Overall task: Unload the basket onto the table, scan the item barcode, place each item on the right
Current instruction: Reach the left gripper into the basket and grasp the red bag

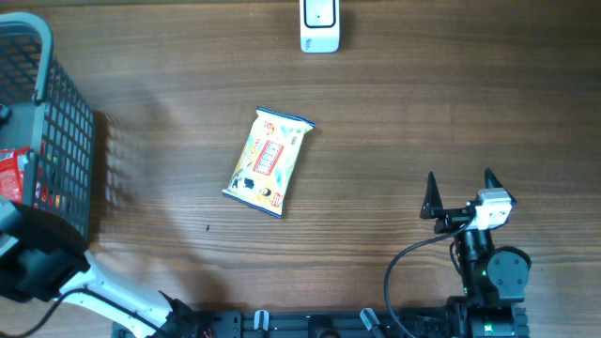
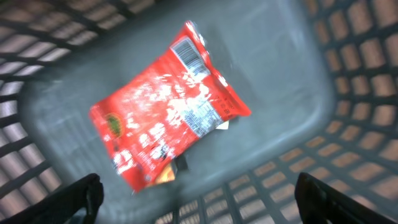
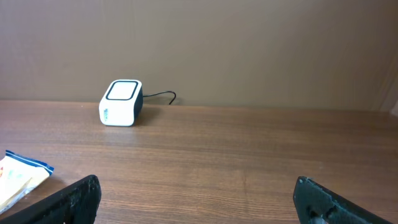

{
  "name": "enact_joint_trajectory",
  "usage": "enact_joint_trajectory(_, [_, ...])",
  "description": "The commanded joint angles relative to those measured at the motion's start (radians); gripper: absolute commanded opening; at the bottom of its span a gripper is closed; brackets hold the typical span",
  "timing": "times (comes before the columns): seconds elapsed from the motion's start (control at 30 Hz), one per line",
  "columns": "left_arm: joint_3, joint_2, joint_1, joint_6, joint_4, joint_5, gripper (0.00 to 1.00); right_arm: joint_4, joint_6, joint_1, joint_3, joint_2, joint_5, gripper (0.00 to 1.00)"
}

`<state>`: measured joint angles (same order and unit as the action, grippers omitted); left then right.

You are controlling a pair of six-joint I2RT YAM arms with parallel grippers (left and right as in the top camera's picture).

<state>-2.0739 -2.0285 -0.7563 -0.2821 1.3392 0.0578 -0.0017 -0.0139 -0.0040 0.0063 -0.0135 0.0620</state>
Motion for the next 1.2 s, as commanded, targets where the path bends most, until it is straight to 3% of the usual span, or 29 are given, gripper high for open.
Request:
enact_joint_trajectory(0.0, [0.095,-0.038,0.018,0.089,-0.057,0.013,0.95,0.003,-0.010,-0.005,-0.001,0.006,-0.006,1.00])
enact_joint_trajectory(0.27, [0.281,-0.047,0.019,0.148,-0.198,0.058,0.96,0.003,-0.010,-0.005,-0.001,0.006,-0.006,1.00])
enact_joint_trajectory(0.4, [0.342,-0.047,0.019,0.148,-0.237,0.143,0.93,0.003,-0.010,-0.005,-0.001,0.006,-0.006,1.00])
enact_joint_trajectory(0.63, [0.358,-0.050,0.019,0.148,-0.264,0.150,0.84,0.003,-0.010,-0.005,-0.001,0.006,-0.006,1.00])
enact_joint_trajectory(0.93, [0.432,-0.050,0.019,0.178,-0.381,0.150,0.92,0.003,-0.010,-0.005,-0.001,0.006,-0.006,1.00])
enact_joint_trajectory(1.17, [0.438,-0.050,0.018,0.179,-0.411,0.150,0.55,0.003,-0.010,-0.005,-0.001,0.006,-0.006,1.00])
